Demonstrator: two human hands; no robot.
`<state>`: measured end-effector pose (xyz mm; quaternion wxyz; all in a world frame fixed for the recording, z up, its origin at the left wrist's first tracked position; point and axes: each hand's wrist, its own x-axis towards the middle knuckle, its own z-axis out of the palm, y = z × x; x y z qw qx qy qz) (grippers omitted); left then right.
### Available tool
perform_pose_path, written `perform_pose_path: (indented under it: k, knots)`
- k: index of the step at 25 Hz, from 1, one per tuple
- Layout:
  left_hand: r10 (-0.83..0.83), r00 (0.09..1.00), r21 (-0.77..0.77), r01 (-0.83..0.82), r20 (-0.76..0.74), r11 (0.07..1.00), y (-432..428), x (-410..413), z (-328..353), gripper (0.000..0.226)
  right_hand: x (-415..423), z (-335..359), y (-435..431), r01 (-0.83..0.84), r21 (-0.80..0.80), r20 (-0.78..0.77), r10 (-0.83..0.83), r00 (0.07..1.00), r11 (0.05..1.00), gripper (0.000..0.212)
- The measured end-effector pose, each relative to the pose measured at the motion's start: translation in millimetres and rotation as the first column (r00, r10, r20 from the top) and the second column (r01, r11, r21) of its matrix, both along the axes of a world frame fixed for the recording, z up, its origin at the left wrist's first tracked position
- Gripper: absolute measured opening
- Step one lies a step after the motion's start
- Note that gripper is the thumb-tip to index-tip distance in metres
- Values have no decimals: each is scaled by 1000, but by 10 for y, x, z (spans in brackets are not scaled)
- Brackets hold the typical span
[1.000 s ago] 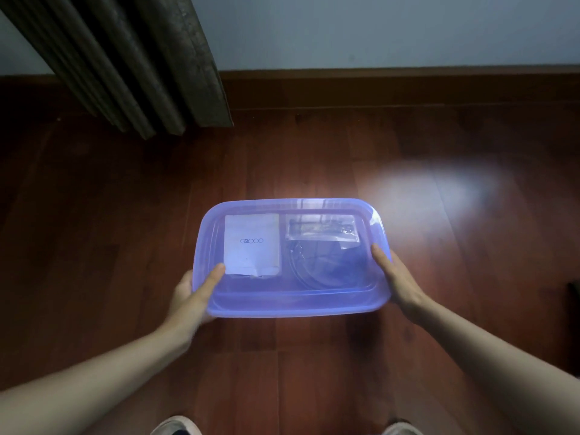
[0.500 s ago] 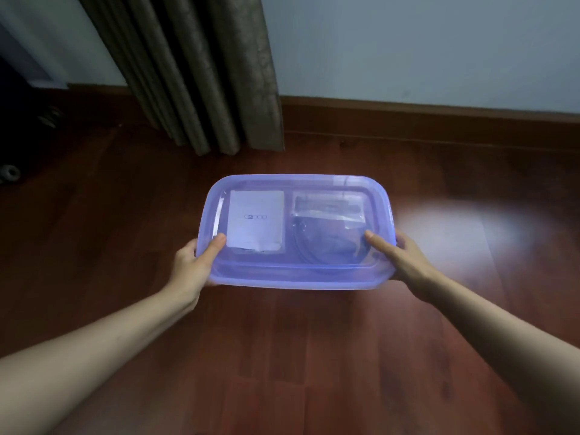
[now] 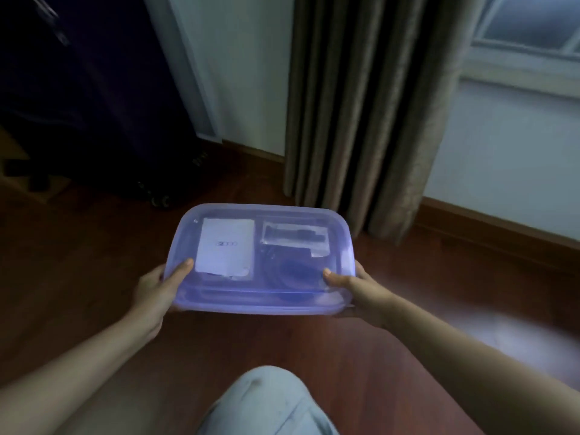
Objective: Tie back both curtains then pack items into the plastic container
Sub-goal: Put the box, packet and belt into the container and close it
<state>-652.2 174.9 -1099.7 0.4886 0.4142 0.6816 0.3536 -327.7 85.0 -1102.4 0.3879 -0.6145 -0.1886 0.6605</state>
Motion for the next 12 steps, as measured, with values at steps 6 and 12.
perform_pose_path:
  k: [6, 12]
  knots:
    - [210, 973, -92, -201, 92, 975, 471, -485, -3, 30, -733, -63, 895, 154, 53, 284, -163, 945, 987, 70]
    - [376, 865, -93, -366, 333, 926, 883, -504, -350, 28, -867, -381, 1623, 150, 86, 318, -169, 933, 985, 62]
